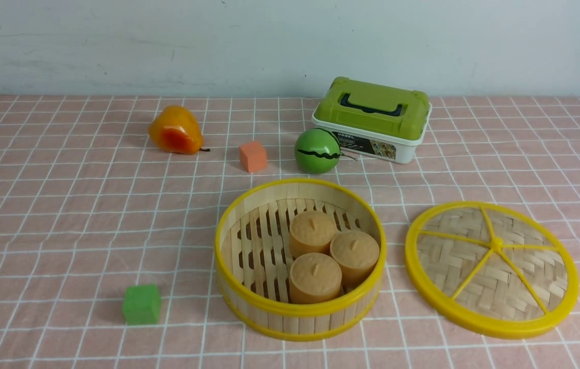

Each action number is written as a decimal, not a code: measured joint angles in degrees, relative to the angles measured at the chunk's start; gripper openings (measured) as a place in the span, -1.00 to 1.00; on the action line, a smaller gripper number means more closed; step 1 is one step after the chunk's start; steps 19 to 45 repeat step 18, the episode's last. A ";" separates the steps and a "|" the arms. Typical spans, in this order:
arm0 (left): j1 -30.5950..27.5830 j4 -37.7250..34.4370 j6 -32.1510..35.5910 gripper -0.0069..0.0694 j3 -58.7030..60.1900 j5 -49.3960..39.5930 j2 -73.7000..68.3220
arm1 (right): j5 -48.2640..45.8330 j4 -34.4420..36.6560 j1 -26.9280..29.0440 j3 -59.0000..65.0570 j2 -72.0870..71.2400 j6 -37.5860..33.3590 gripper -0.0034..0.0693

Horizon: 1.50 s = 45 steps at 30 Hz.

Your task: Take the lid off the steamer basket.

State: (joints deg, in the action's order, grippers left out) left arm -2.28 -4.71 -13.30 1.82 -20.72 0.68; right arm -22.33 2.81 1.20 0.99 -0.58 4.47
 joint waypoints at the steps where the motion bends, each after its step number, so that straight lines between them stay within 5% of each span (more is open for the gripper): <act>1: 0.00 0.00 0.00 -0.19 0.00 0.00 0.00 | 0.00 0.00 0.00 0.00 0.00 0.00 -0.80; 45: 0.00 0.00 0.00 -0.19 0.00 0.00 0.00 | 0.00 0.00 0.00 0.00 0.00 0.00 -0.75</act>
